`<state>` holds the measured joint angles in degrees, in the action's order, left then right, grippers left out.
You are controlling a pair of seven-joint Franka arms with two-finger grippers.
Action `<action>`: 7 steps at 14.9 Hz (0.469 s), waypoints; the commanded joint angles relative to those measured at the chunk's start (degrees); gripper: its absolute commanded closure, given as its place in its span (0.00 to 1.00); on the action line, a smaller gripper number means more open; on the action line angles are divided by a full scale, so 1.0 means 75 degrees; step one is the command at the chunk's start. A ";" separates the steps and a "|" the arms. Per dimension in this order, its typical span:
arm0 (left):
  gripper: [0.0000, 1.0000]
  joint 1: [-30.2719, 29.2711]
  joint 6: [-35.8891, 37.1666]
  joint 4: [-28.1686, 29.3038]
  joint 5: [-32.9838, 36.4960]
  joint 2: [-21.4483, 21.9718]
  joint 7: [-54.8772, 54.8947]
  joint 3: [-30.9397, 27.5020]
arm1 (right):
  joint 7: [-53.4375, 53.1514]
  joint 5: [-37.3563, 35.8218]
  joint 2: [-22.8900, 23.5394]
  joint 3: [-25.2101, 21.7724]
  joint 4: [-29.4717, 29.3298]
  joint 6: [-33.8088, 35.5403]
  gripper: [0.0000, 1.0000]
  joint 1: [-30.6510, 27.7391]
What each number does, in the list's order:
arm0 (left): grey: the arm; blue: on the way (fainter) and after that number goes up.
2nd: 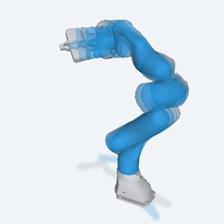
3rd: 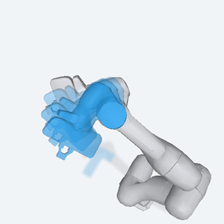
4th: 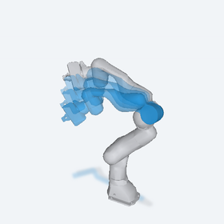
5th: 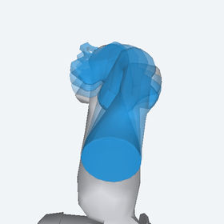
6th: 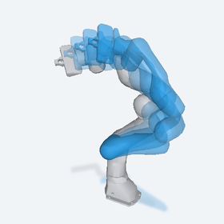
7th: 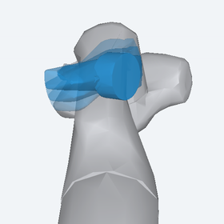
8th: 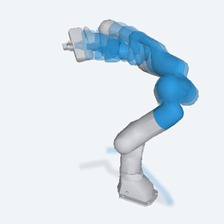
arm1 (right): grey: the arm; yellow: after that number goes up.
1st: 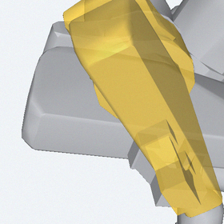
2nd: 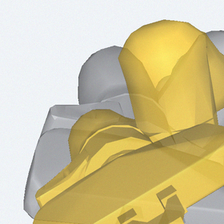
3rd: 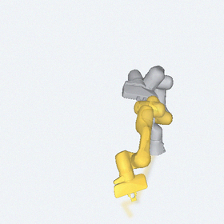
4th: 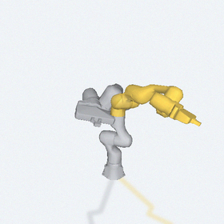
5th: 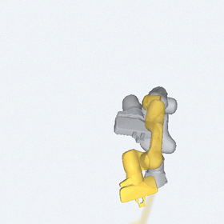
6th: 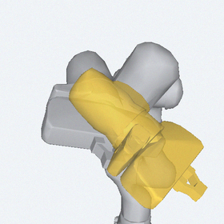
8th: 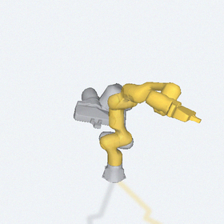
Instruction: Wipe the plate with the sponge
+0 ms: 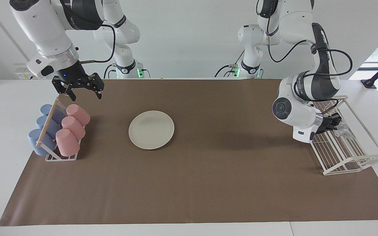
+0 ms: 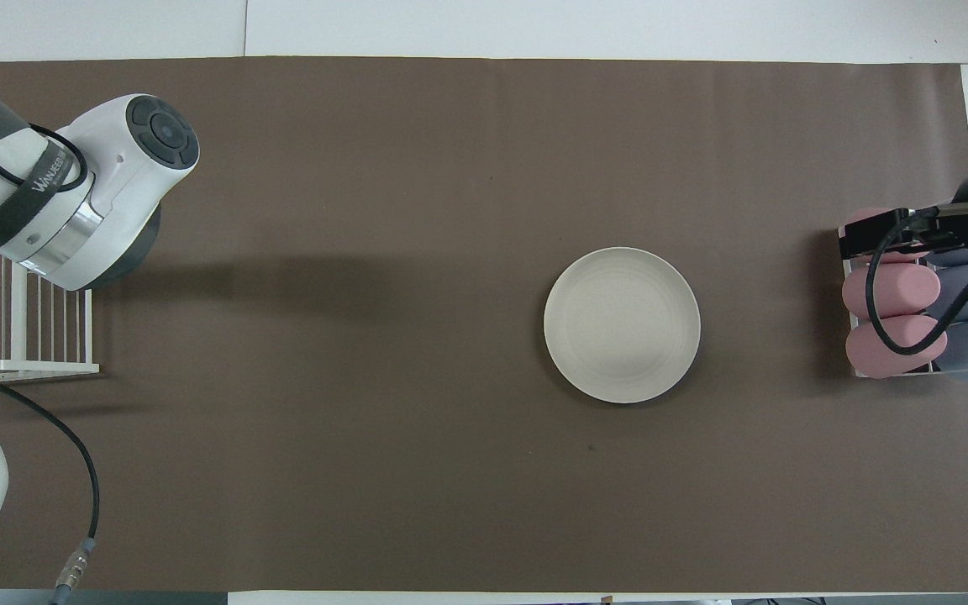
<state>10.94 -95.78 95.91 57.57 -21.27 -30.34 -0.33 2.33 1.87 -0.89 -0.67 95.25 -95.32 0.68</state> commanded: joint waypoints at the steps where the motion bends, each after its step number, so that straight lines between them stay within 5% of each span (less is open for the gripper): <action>1: 1.00 -0.0111 -0.0237 0.0150 0.0082 0.0070 -0.0138 0.0055 | 0.0181 -0.0121 0.0095 -0.0296 -0.0207 0.0148 0.00 0.0003; 2: 0.90 -0.0170 -0.0248 0.0150 0.0070 0.0070 -0.0138 0.0055 | 0.0181 -0.0063 0.0107 -0.0506 -0.0242 0.0136 0.00 0.0003; 3: 0.50 -0.0182 -0.0260 0.0162 0.0058 0.0070 -0.0138 0.0055 | 0.0181 -0.0074 0.0177 -0.0682 -0.0556 0.0182 0.00 0.0003; 4: 0.34 -0.0182 -0.0272 0.0162 0.0058 0.0070 -0.0138 0.0055 | 0.0193 -0.0132 0.0293 -0.0753 -0.0779 0.0275 0.00 0.0003; 7: 0.32 -0.0182 -0.0272 0.0162 0.0047 0.0059 -0.0150 0.0055 | 0.0275 -0.0144 0.0294 -0.0766 -0.0793 0.0358 0.00 0.0003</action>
<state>10.57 -96.19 96.01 57.57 -21.27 -30.43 -0.33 2.85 1.87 -0.21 -6.57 91.48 -94.02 0.56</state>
